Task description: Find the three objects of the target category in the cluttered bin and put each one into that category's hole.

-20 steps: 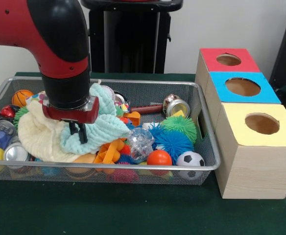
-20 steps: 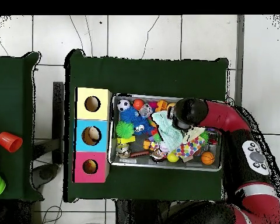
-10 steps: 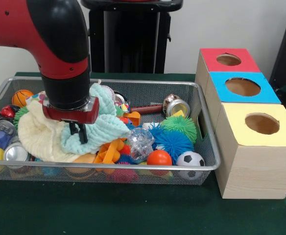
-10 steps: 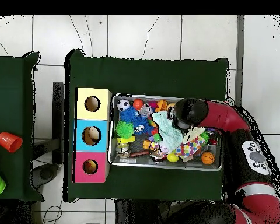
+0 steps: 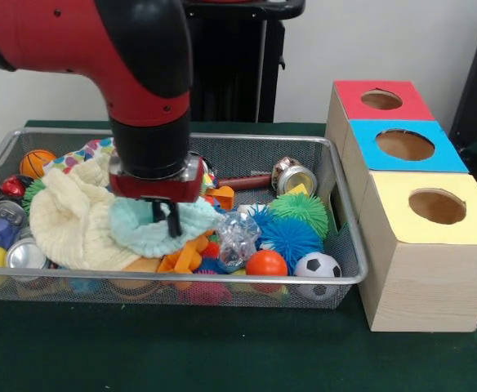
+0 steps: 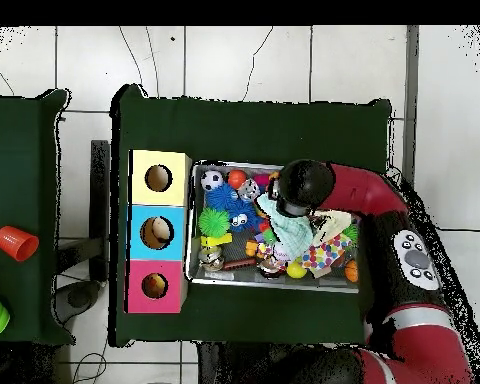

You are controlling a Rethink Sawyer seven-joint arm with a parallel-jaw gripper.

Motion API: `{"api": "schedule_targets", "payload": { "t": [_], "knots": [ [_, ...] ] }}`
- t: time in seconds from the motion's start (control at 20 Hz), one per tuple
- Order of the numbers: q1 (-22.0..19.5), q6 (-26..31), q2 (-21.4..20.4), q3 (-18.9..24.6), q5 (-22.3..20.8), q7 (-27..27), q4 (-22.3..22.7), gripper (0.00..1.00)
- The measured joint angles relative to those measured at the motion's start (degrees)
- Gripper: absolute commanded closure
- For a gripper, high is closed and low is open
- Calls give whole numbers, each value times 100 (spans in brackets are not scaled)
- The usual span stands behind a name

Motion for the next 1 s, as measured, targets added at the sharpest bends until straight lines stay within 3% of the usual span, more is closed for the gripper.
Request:
{"api": "schedule_targets", "payload": {
  "t": [0.4, 0.75, 1.0],
  "knots": [
    [744, 433, -152, -53, 383, 1, 2, 100],
    [1266, 472, -223, -169, 834, 41, 2, 100],
    [1784, 472, -225, -455, 1276, 420, 18, 100]
  ]
}}
